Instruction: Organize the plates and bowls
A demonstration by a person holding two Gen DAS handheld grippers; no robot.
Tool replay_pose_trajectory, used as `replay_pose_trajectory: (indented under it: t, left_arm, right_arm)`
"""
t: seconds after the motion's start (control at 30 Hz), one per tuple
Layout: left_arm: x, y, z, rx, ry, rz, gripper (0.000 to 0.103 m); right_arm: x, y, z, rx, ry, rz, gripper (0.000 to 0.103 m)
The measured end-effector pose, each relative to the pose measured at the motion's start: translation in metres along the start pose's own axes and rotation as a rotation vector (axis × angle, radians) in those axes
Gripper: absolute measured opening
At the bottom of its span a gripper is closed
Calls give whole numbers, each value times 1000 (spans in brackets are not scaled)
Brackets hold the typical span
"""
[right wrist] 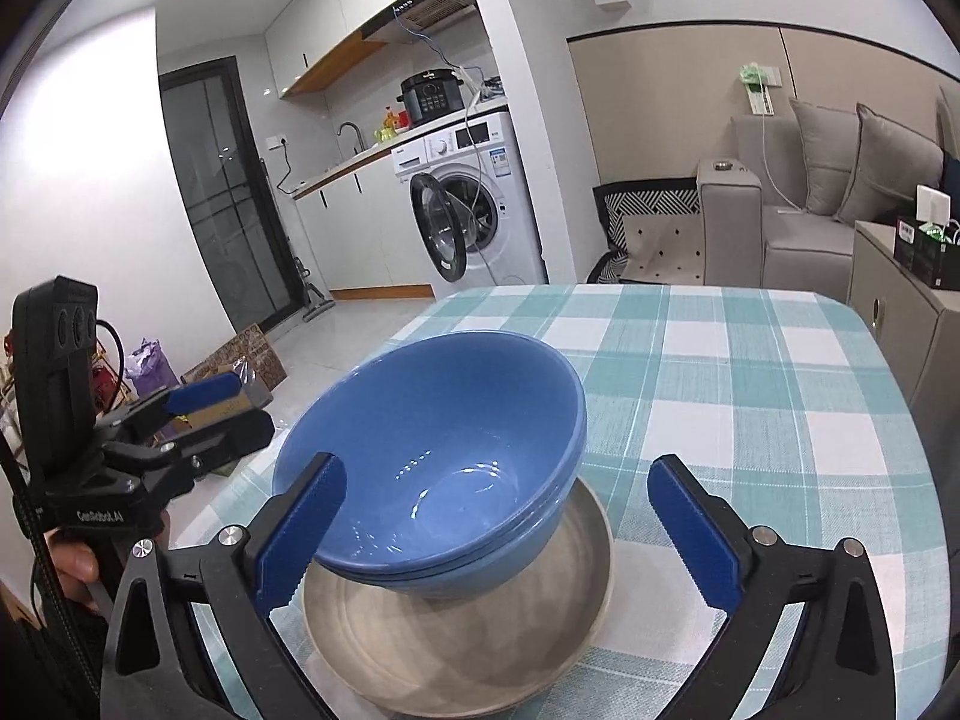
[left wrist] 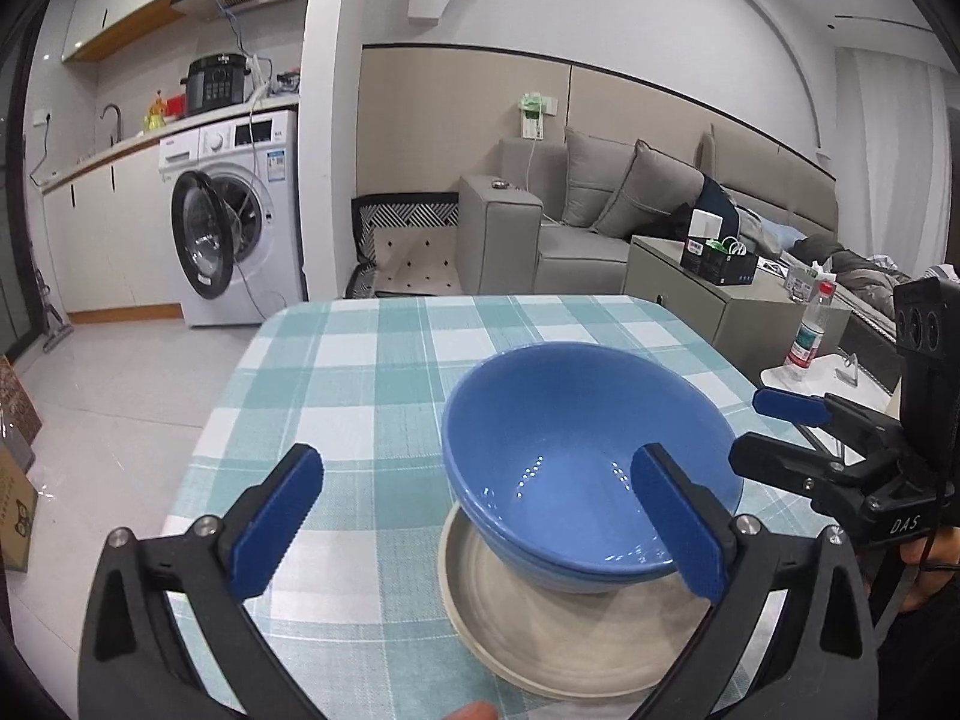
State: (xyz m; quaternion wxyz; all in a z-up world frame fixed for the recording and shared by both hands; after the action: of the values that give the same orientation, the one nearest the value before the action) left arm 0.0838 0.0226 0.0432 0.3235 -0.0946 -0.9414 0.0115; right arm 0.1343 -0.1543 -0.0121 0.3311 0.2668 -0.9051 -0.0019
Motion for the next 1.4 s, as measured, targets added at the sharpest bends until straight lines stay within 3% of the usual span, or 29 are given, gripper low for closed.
replay_pose_trajectory:
  t: [0.33, 0.6, 0.9, 1.4]
  left_arm:
    - [11, 7, 10, -17, -54, -43, 103]
    - [6, 0, 33, -55, -71, -139, 103]
    - [7, -7, 56, -79, -113, -143, 103]
    - [13, 2, 74, -23, -180, -112, 103]
  right_arm:
    - [20, -3, 23, 54, -73, 7, 102]
    - [30, -10, 51, 53, -110, -13, 102]
    - [42, -6, 81, 80, -181, -11, 102]
    - [51, 10, 86, 139, -205, -1, 102]
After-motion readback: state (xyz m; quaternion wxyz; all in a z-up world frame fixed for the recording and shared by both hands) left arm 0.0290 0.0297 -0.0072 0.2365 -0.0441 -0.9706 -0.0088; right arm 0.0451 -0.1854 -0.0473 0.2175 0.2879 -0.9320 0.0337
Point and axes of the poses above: each gripper's, at about its wrist camera, not at the fingertips, and x roughly against the way its jaws point, y to its left, z to its underside, the point moved 1 cm from there along -x, roughly the way its jaws point, and after that the axes turned 8 degrees about y, right-handed, at the moved point
